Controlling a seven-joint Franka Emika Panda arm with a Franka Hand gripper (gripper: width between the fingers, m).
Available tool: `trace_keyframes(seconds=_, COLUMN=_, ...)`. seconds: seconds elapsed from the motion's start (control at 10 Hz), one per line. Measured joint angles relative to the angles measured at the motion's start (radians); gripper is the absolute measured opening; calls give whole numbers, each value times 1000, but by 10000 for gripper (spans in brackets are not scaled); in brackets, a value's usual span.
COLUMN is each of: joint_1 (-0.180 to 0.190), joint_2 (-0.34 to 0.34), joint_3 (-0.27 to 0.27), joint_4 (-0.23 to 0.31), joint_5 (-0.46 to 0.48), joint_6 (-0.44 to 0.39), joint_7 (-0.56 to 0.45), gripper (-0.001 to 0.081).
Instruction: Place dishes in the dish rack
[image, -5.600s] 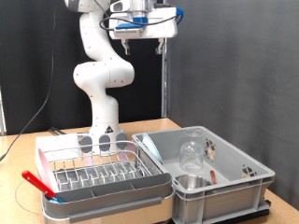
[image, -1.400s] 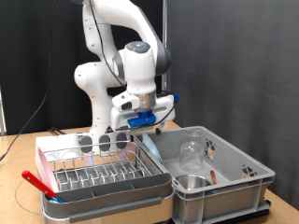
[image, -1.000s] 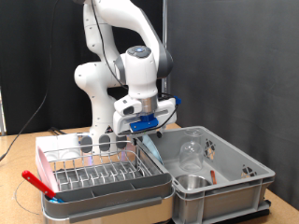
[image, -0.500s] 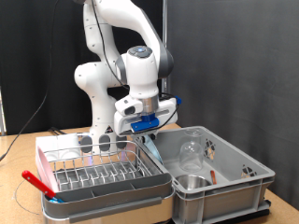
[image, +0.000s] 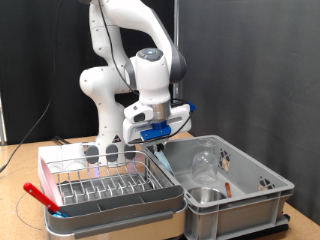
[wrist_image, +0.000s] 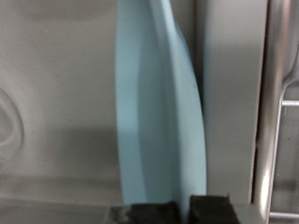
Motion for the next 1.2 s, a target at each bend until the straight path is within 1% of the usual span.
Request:
trace_keyframes(seconds=0.2, joint_1=0, joint_2=0, joint_3=0, joint_4=13, joint_5=17, joint_6=-2, joint_7=-7, gripper=27)
trace_keyframes(seconds=0.4, joint_1=0, joint_2=-10, joint_3=-1, joint_4=36, joint_5=41, joint_6=-13, joint_7=-38, gripper=19)
trace_keyframes(seconds=0.7, joint_1=0, joint_2=-68, joint_3=-12, joint_4=100, joint_5=86, joint_6=-108, joint_7=-88, gripper=14)
trace_keyframes(seconds=0.9, joint_1=-2, joint_2=-108, joint_3=-15, joint_4=151, joint_5=89, joint_6=-179, joint_7=-90, gripper=14)
trace_keyframes(seconds=1.1, joint_1=-6, joint_2=-125, joint_3=-17, joint_4=195, joint_5=89, joint_6=-248, joint_7=-74, gripper=14)
trace_keyframes(seconds=1.2, joint_1=-6, joint_2=-124, joint_3=-17, joint_4=191, joint_5=89, joint_6=-244, joint_7=-75, gripper=14)
